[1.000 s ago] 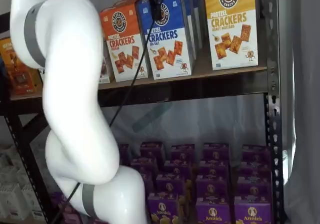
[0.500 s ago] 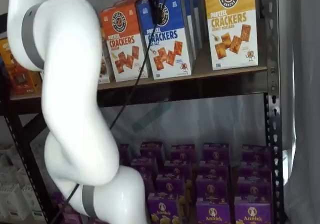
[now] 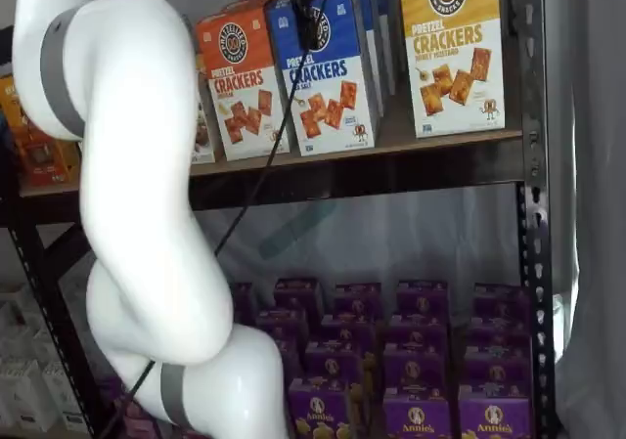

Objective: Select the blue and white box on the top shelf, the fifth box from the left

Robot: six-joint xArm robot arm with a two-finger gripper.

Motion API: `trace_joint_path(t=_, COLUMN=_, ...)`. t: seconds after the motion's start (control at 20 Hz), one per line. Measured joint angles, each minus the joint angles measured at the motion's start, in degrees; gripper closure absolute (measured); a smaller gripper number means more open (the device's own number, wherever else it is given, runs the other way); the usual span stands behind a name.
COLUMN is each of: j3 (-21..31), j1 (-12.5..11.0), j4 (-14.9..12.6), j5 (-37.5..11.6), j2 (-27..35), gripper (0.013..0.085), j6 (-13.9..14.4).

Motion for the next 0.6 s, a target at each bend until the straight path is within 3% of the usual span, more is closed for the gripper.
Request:
trace_joint_path(t=0.1, j3=0.05, j1=-0.05, j4=0.05, j5=-0.05, j2=-0.06, gripper=0.029, j6=-0.04)
trace_joint_path(t=0.3, j3=0.07, j1=-0.14, j4=0.04, j5=0.07, j2=-0.15, gripper=0.041, j6=-0.13)
trace_joint_path(t=0.6, j3=0.06, j1=-0.7, j4=0.78, j5=0.38, j2=-0.42, gripper=0.041, j6=-0.41)
